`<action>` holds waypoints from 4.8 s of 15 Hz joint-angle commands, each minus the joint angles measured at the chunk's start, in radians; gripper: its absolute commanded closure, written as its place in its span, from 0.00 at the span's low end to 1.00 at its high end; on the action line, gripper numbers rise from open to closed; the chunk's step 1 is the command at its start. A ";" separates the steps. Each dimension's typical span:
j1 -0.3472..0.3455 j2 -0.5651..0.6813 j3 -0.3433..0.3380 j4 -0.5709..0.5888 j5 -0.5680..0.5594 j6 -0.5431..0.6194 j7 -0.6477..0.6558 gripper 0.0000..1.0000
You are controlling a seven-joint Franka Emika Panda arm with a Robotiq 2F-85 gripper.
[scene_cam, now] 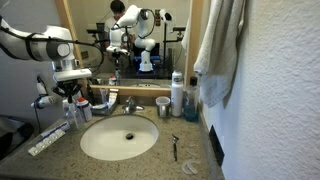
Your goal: Press the pump of the pump bottle
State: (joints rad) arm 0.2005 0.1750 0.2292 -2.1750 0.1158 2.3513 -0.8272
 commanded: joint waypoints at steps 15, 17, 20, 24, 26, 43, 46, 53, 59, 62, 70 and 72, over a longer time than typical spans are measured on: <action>-0.012 0.064 0.021 -0.104 -0.004 0.159 -0.068 0.96; -0.012 0.067 0.021 -0.112 -0.004 0.173 -0.074 0.96; -0.013 0.072 0.023 -0.125 0.000 0.192 -0.091 0.96; -0.013 0.067 0.028 -0.149 0.012 0.215 -0.097 0.96; -0.013 0.064 0.030 -0.156 0.019 0.223 -0.099 0.95; 0.003 0.021 0.028 -0.101 -0.027 0.144 -0.017 0.96; 0.005 0.004 0.025 -0.067 -0.036 0.093 0.011 0.96; 0.007 -0.038 0.025 0.025 -0.040 -0.053 0.090 0.96; 0.013 -0.095 0.023 0.138 -0.058 -0.201 0.164 0.96; 0.009 -0.152 0.012 0.198 -0.067 -0.283 0.236 0.96; -0.028 -0.355 -0.057 0.284 -0.122 -0.432 0.517 0.96; -0.044 -0.403 -0.076 0.288 -0.143 -0.455 0.583 0.96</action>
State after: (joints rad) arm 0.1785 -0.1584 0.1699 -1.8889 0.0058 1.9422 -0.3398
